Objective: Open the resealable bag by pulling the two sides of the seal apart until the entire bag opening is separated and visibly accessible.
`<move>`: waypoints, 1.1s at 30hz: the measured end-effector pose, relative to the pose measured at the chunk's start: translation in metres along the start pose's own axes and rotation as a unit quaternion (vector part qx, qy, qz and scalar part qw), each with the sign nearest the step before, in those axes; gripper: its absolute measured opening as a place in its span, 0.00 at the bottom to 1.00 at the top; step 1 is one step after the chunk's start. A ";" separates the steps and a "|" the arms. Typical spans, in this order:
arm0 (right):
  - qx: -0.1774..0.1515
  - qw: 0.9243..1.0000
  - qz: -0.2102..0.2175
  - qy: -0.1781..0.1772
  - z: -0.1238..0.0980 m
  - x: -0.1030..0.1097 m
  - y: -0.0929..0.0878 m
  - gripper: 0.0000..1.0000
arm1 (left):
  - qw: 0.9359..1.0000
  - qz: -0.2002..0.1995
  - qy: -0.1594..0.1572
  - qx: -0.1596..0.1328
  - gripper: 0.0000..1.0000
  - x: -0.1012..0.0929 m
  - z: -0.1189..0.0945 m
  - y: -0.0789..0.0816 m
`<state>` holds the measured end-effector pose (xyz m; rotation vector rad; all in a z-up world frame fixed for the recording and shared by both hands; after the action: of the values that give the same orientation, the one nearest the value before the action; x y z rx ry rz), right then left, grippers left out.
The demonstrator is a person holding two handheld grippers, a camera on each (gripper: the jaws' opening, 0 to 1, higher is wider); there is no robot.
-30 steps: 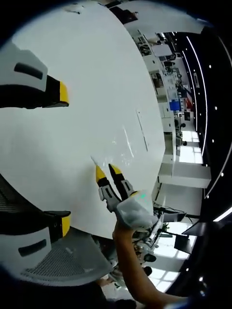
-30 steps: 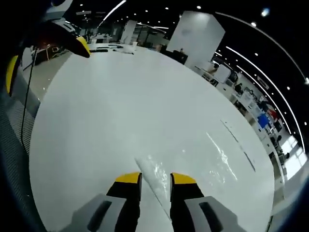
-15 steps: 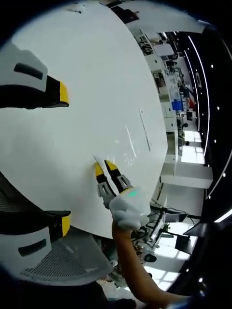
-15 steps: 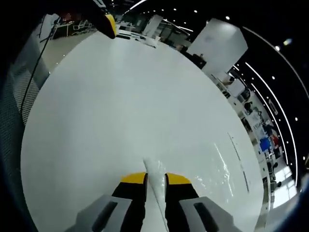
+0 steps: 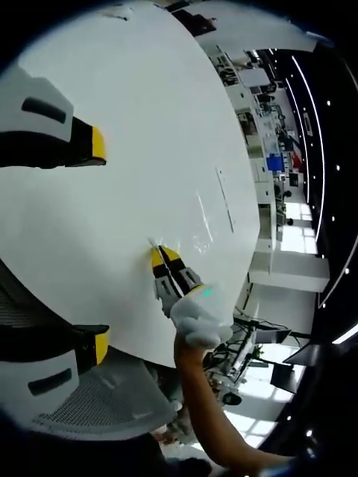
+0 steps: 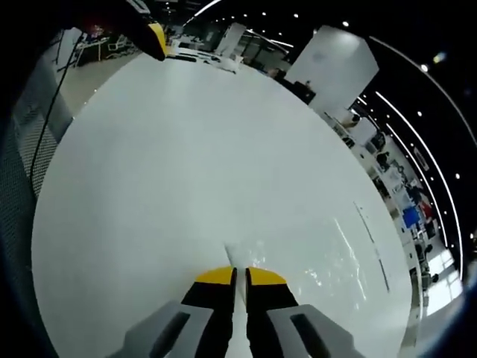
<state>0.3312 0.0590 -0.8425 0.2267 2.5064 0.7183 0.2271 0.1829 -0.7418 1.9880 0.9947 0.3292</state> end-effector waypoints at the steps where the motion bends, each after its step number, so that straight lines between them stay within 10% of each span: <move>1: -0.001 1.000 0.001 0.002 0.000 0.000 0.000 0.00 | 1.000 0.001 -0.001 0.001 0.86 -0.001 0.000 0.000; 33: -0.060 0.998 0.028 0.016 -0.066 0.020 0.027 0.00 | 0.999 0.050 -0.019 -0.006 0.76 -0.029 0.006 0.010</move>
<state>0.2801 0.0585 -0.7884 0.2447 2.4852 0.8984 0.2171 0.1549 -0.7338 2.0296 0.8698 0.3504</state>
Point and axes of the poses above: the point that each gripper's makers call its tool centre point, and the gripper's own axes: z roughly forward along the fingers, x roughly to its left, y roughly out of its top, the point moved 2 cm from there along -z, roughly backward along the fingers, and after that the axes turned 2 degrees about -y, right-handed, at the moved point
